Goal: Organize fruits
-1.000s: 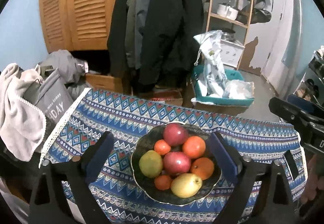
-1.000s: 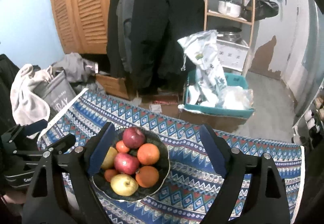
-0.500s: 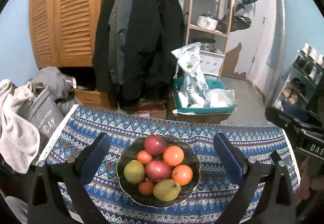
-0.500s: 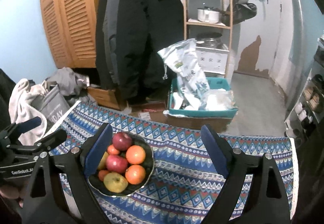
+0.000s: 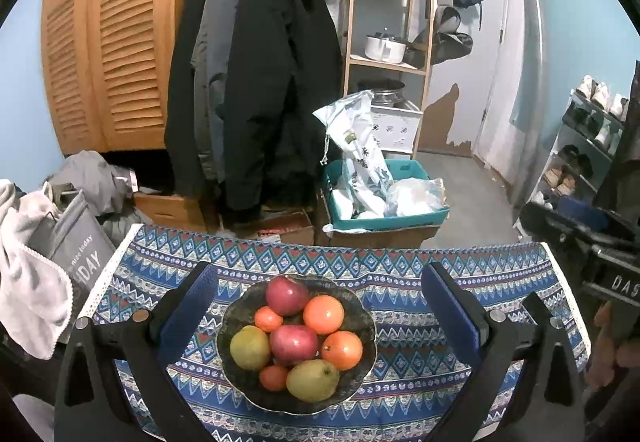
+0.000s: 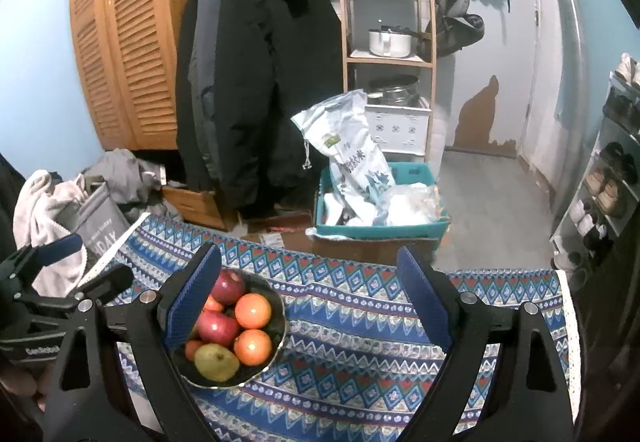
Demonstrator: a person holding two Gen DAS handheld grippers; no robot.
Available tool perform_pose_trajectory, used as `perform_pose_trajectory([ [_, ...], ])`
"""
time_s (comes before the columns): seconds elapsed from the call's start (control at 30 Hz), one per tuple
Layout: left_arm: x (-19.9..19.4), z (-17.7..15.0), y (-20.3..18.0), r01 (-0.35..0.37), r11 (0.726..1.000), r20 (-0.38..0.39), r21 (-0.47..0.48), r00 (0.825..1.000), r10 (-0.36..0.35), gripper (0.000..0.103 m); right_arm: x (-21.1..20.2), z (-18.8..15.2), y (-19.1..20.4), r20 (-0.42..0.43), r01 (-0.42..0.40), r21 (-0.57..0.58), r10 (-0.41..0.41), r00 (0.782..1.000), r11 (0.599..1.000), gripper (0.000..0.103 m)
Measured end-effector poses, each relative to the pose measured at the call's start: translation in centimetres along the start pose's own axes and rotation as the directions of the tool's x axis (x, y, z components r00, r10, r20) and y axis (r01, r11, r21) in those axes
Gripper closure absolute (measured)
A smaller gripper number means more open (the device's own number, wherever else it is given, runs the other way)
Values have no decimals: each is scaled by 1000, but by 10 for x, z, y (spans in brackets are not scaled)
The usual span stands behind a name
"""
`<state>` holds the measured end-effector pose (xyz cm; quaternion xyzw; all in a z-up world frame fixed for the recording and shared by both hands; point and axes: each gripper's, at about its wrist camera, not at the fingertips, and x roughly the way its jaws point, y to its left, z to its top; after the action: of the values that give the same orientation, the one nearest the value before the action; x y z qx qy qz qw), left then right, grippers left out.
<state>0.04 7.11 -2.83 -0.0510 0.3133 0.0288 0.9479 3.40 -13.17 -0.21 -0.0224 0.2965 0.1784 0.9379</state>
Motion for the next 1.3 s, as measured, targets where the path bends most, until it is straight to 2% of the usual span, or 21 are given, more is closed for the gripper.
perform_pose_trajectory([
  [0.8, 1, 1, -9, -3, 1000, -16, 17, 1000, 3, 1, -1, -3, -4, -8, 8, 5, -8, 1000, 1000, 14],
  [1.3, -3, 3, -12, -13, 1000, 6, 23, 1000, 13, 1, -2, -4, -5, -6, 11, 6, -11, 1000, 1000, 14],
])
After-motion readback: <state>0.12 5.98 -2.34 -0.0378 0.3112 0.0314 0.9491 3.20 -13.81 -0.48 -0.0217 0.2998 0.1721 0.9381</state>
